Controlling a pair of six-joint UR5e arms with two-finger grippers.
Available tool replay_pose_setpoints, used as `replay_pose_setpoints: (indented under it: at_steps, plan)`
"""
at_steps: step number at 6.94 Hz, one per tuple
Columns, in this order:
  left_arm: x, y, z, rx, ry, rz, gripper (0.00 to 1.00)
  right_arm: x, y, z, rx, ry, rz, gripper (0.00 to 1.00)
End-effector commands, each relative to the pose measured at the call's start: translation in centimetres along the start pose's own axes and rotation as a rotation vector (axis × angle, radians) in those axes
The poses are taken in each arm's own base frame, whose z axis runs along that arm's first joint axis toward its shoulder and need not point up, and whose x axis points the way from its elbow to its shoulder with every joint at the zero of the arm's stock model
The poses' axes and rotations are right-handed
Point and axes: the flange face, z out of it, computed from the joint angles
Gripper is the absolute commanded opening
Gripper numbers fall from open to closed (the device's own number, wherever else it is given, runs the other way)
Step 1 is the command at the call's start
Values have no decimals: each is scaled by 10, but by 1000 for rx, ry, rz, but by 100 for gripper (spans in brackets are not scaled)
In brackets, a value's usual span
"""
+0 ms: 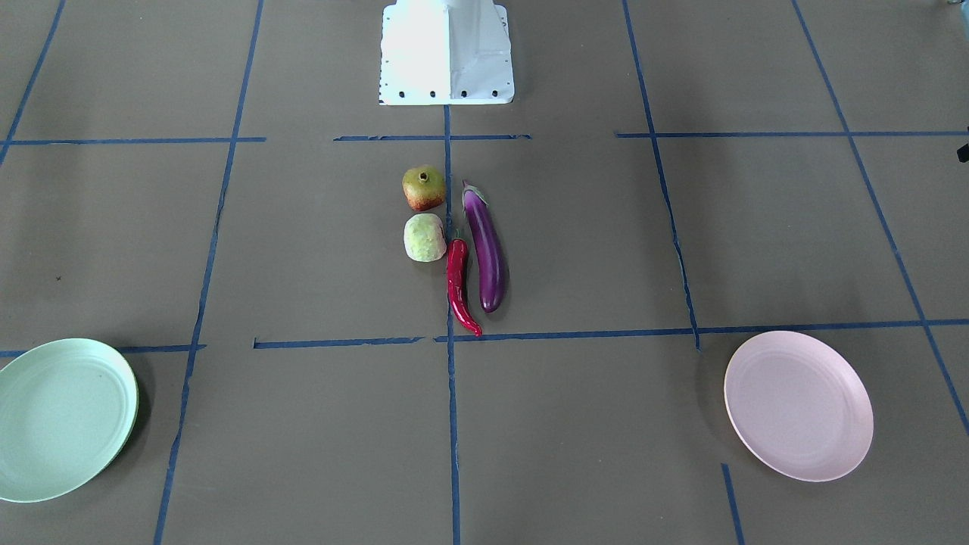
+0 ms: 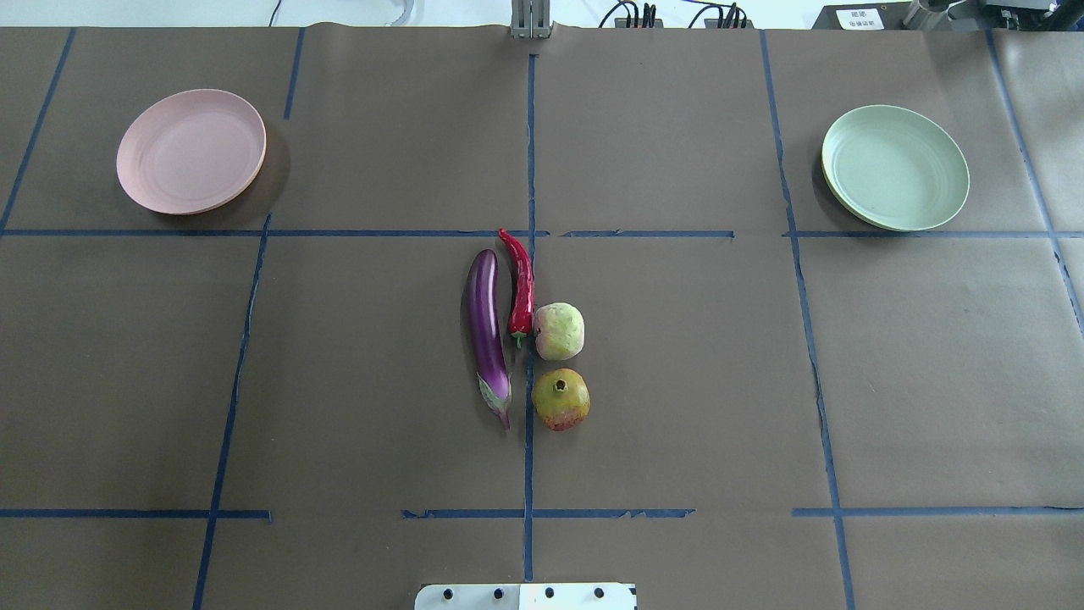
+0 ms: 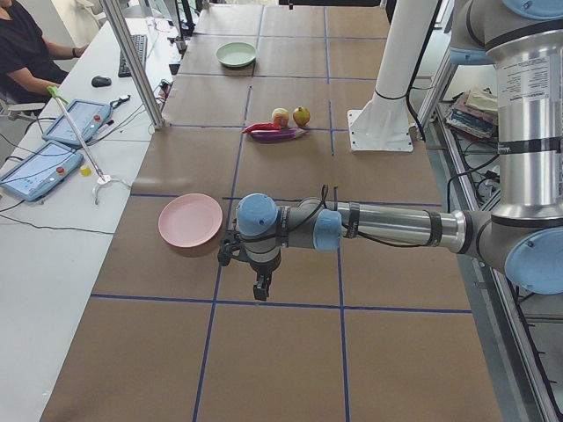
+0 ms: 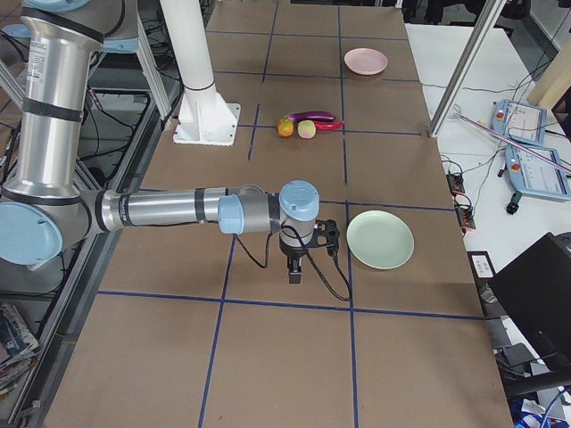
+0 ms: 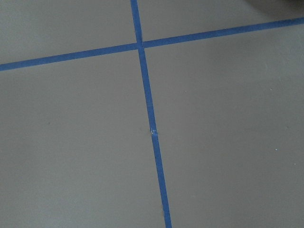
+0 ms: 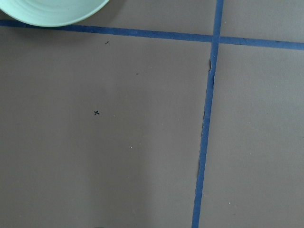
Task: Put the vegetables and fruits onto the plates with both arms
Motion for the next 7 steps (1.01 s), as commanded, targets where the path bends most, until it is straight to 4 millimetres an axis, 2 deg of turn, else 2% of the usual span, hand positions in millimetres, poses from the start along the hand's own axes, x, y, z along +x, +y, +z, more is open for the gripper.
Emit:
replay_pose_setpoints:
  at_steps: [1,5,7]
  plan:
    - [4,1,-3,5,2,4,100,-2,0,-1,0,-11,0,100]
    - [3,2,-3,9,0,4,100,-4,0,2,-4,-13,-5,100]
    - [-2,1,3,-1,-1,-5,100,-6,-2,1,48,-18,-58,100]
